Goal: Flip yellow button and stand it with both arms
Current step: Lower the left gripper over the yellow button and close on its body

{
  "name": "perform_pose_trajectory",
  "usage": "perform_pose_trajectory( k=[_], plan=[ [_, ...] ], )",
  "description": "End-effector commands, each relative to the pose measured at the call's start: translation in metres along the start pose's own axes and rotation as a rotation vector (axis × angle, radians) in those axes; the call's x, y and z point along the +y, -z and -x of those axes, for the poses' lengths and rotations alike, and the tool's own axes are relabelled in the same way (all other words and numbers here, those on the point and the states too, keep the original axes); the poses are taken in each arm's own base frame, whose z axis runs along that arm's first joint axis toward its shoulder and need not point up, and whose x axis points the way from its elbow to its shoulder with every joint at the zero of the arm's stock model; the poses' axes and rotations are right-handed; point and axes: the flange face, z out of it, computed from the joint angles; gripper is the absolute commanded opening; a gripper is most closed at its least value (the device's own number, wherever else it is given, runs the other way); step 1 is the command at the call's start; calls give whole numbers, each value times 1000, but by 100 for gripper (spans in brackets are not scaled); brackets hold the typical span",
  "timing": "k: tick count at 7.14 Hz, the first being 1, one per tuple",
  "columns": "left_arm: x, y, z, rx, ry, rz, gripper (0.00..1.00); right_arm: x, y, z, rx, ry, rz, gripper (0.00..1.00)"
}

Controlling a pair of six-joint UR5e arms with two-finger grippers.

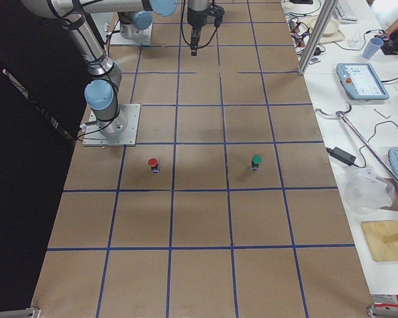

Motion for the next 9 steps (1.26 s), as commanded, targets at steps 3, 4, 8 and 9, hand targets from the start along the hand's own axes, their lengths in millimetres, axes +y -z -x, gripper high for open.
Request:
perform_pose_trajectory(
  k=[3, 4, 8, 9],
  plan=[
    [9, -1, -11, -11, 5, 58, 99, 0, -7, -1, 5, 9, 6, 100],
    [8, -6, -13, 0, 6, 52, 99, 1, -11, -1, 6, 4, 6, 100],
    [16, -18, -24, 0, -5, 41, 78, 0, -13, -2, 5, 5, 6, 100],
    [18, -18, -24, -1, -5, 38, 72, 1, -13, -1, 4, 7, 6, 100]
  ],
)
